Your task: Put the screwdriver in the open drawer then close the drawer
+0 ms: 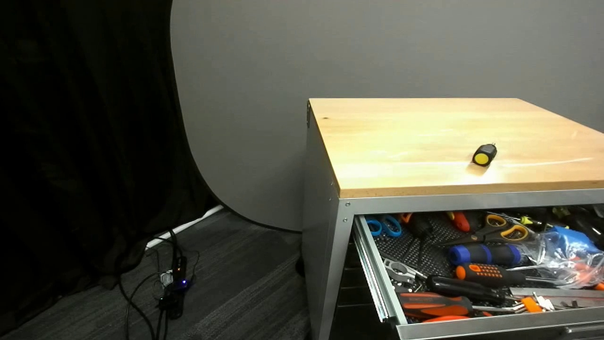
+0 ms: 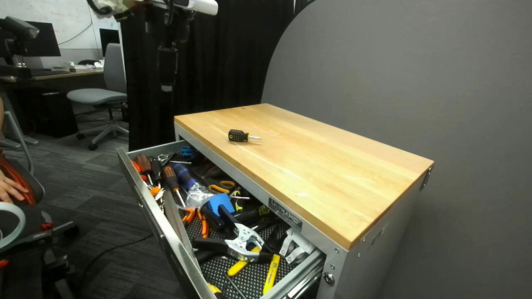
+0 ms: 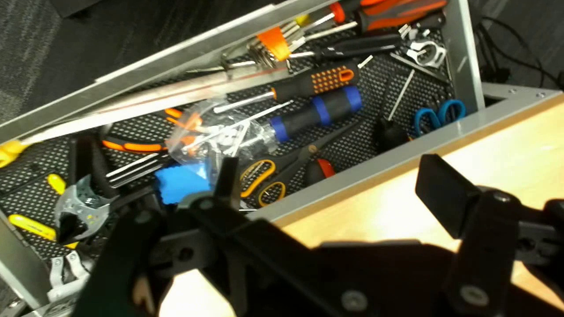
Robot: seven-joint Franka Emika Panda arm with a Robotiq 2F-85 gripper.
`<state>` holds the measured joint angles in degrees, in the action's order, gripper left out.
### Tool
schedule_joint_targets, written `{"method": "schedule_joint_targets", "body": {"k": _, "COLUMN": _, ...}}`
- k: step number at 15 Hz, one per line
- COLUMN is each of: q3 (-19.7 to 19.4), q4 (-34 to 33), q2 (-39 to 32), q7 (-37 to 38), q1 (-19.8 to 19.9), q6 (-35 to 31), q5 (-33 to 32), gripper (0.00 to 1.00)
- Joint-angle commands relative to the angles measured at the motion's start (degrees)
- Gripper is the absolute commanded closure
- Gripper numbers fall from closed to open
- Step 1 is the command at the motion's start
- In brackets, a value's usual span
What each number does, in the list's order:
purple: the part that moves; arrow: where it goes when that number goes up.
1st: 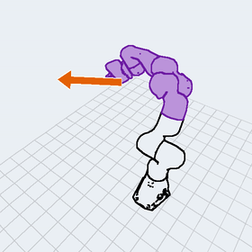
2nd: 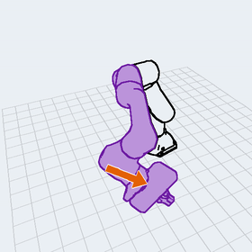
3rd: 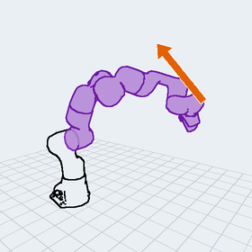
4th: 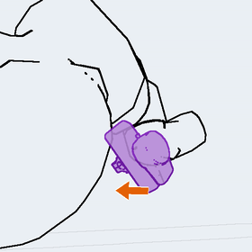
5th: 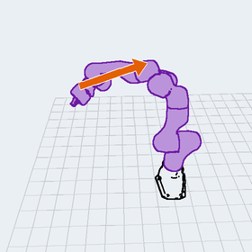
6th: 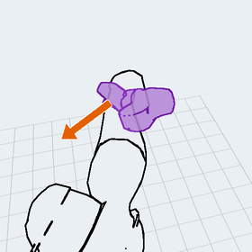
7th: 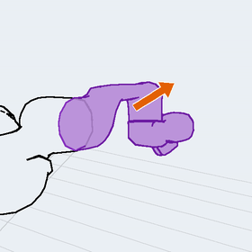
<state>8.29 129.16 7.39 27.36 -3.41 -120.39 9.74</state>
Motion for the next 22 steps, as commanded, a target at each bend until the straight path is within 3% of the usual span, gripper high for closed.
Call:
{"method": "schedule_joint_targets", "body": {"k": 1, "q3": 1.5, "q4": -9.6, "q2": -12.1, "q7": 11.9, "q1": -1.5, "q6": -8.8, "q5": -2.3, "gripper": 0.00}}
{"method": "schedule_joint_targets", "body": {"k": 6, "q3": -2.8, "q4": -19.4, "q2": -26.0, "q7": 25.7, "q1": -6.2, "q6": -20.5, "q5": -13.7, "gripper": 0.00}}
{"method": "schedule_joint_targets", "body": {"k": 9, "q3": -7.2, "q4": -24.2, "q2": -31.1, "q7": 31.1, "q1": -9.2, "q6": -20.8, "q5": -19.3, "gripper": 0.00}}
{"method": "schedule_joint_targets", "body": {"k": 13, "q3": -10.7, "q4": -27.4, "q2": -33.9, "q7": 33.7, "q1": -11.2, "q6": -17.9, "q5": -21.3, "gripper": 0.00}}
{"method": "schedule_joint_targets", "body": {"k": 14, "q3": -11.5, "q4": -27.4, "q2": -34.2, "q7": 34.3, "q1": -11.6, "q6": -18.4, "q5": -22.2, "gripper": 0.25}}
{"method": "schedule_joint_targets", "body": {"k": 15, "q3": -11.4, "q4": -27.3, "q2": -34.4, "q7": 33.8, "q1": -11.5, "q6": -18.1, "q5": -21.8, "gripper": 0.26}}
{"method": "schedule_joint_targets", "body": {"k": 22, "q3": -9.7, "q4": -23.9, "q2": -34.9, "q7": 31.7, "q1": -10.0, "q6": -18.9, "q5": -16.9, "gripper": 0.81}}
